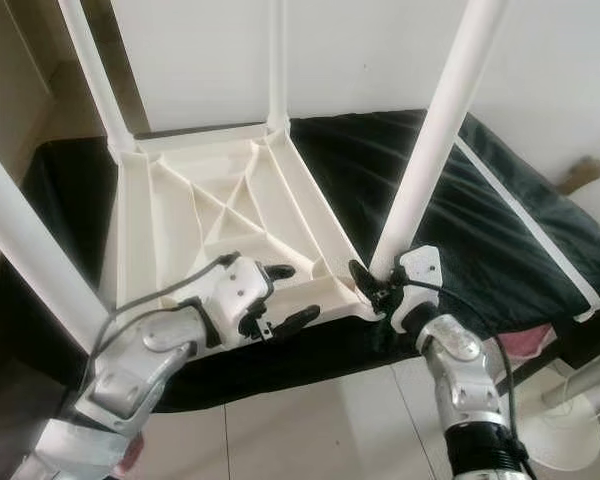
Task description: Building children table
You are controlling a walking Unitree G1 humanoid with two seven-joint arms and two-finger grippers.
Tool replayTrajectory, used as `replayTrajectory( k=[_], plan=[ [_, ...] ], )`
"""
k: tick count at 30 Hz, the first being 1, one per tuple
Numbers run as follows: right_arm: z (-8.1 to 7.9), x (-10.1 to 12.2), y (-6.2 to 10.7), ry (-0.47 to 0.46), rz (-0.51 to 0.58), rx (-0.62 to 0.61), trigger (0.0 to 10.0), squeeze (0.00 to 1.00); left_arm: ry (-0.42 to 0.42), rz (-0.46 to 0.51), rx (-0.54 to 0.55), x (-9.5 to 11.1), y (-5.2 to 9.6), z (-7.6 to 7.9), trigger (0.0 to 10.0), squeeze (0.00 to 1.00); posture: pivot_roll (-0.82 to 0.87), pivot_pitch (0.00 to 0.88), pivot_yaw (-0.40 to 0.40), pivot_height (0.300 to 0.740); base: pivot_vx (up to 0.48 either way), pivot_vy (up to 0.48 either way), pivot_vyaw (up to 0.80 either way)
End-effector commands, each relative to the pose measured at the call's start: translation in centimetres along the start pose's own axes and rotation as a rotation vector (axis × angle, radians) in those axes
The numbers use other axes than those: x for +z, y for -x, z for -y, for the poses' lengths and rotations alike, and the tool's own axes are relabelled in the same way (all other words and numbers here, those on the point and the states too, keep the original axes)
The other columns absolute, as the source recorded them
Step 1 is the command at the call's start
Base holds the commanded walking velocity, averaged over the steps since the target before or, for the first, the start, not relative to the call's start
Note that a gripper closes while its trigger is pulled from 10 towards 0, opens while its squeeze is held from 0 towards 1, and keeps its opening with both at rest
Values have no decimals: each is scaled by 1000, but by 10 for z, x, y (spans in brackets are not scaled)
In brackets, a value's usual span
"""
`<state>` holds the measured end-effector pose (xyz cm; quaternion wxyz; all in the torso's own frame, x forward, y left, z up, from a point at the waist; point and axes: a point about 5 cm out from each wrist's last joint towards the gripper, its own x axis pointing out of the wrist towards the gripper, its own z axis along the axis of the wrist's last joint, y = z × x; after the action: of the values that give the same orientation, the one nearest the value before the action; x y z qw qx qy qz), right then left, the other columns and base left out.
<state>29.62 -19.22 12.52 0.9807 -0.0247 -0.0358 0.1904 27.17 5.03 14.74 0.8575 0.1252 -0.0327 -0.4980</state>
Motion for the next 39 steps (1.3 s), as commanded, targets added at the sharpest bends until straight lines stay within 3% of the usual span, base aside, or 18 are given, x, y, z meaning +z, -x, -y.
replayTrajectory(
  k=[1,6,12,16,18,23,27,30,37,38,39],
  plan=[
    [0,-13,6,-18,-69,-65,10000,0,2,-22,64,-5,0,-3,10000,0,-74,0,-30,740,0,0,0],
    [-12,-22,11,-28,-87,-163,10000,0,61,-24,90,-5,-5,-7,10000,0,-81,0,-29,740,0,0,0],
    [-24,-22,16,-41,-61,-259,10000,0,16,-61,102,-11,-5,-7,10000,0,-78,0,-34,740,0,0,0],
    [-28,-29,20,-60,-91,-414,10000,0,15,-55,135,-12,-5,-11,10000,0,-66,0,-43,740,0,0,0],
    [-33,-31,19,-61,-104,-435,10000,0,6,-51,142,-12,-5,-11,10000,0,-64,0,-44,740,0,0,0],
    [-50,-31,13,-104,-91,-458,10000,0,5,-41,143,-10,-6,-11,10000,0,-56,0,-46,740,0,0,0],
    [-54,-29,11,-109,-82,-463,10000,0,3,-41,144,-10,-6,-11,10000,0,-55,0,-48,740,0,0,0],
    [-61,-28,6,-113,-80,-410,10000,0,-15,-12,138,-6,-6,-13,10000,0,-54,0,-46,740,0,0,0],
    [-57,-24,4,-115,-62,-390,10000,0,-25,7,133,-3,-6,-14,10000,0,-51,0,-46,740,0,0,0],
    [-56,-22,4,-120,-50,-382,10000,1000,-31,13,132,-3,-6,-14,10000,0,-48,0,-47,740,0,0,0],
    [-56,-22,4,-120,-50,-382,10000,1000,-31,13,132,-3,-6,-14,10000,0,-48,0,-47,740,0,0,0]
  ],
)
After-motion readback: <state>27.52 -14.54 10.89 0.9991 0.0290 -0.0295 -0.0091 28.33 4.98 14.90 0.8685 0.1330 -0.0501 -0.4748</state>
